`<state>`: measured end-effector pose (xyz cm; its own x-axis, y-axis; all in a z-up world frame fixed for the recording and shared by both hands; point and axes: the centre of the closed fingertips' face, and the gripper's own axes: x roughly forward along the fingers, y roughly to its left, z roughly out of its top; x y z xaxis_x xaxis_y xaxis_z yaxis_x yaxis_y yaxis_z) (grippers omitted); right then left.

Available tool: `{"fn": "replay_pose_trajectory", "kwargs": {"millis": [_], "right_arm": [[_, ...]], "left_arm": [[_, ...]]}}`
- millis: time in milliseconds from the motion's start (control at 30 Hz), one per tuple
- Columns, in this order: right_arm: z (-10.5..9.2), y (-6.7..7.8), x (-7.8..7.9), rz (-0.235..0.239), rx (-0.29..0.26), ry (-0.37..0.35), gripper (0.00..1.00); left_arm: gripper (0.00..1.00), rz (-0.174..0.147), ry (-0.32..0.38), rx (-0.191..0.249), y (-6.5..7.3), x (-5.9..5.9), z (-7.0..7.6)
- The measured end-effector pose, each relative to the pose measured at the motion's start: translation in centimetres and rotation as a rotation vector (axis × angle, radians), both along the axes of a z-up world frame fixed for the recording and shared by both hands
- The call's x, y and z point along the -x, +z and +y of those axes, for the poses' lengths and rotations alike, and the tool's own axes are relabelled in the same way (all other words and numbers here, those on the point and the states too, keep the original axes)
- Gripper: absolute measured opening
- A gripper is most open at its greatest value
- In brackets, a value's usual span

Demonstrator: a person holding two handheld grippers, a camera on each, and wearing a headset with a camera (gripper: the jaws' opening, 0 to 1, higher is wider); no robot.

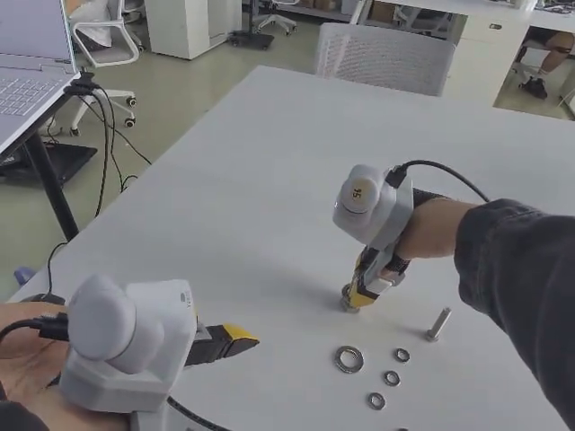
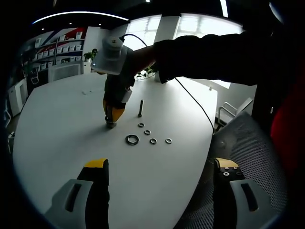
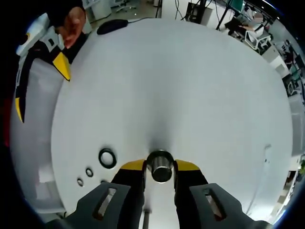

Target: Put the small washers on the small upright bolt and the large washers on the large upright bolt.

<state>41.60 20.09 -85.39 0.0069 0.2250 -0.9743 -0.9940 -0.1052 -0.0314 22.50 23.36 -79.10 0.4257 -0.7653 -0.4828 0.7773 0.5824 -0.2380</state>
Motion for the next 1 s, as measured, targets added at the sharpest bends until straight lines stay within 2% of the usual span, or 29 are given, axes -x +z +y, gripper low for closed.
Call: {"fn": "replay_pose_trajectory", "kwargs": {"millis": [67,100,333,433,533,600,633,667,800,1000], "right_arm": [[0.0,0.0,0.0,-0.001,-0.001,0.003,0.22],[0.0,0.0,0.0,0.000,0.002,0.001,0.22],[-0.2,-0.2,0.0,0.001,0.001,0.000,0.22],[-0.3,-0.3,0.0,0.002,0.003,0.000,0.22],[-0.2,-0.3,0.0,0.003,0.001,-0.001,0.22],[-0.3,-0.4,0.0,0.001,0.003,0.000,0.22],[-0.3,-0.4,-0.1,0.002,0.004,0.000,0.22],[-0.3,-0.4,-0.1,0.002,0.003,-0.001,0.22],[-0.4,-0.6,0.0,0.006,0.002,-0.006,0.22],[-0.4,-0.8,-0.1,0.007,-0.001,-0.007,0.22]], "left_arm": [[0.91,-0.010,-0.005,-0.027,-0.1,0.0,0.1],[0.91,-0.030,-0.005,-0.043,-0.1,-0.1,0.2],[0.91,-0.055,0.000,-0.069,0.1,-0.4,0.6],[0.91,-0.089,0.018,-0.095,0.2,-0.9,1.2],[0.91,-0.095,0.019,-0.093,0.4,-0.9,1.2],[0.91,-0.108,0.024,-0.104,0.4,-1.1,1.3],[0.91,-0.127,0.037,-0.111,0.6,-1.3,1.5],[0.92,-0.124,0.039,-0.112,0.6,-1.3,1.6],[0.92,-0.148,0.055,-0.121,0.8,-1.6,1.9],[0.92,-0.155,0.076,-0.126,0.9,-1.7,2.4]]}}
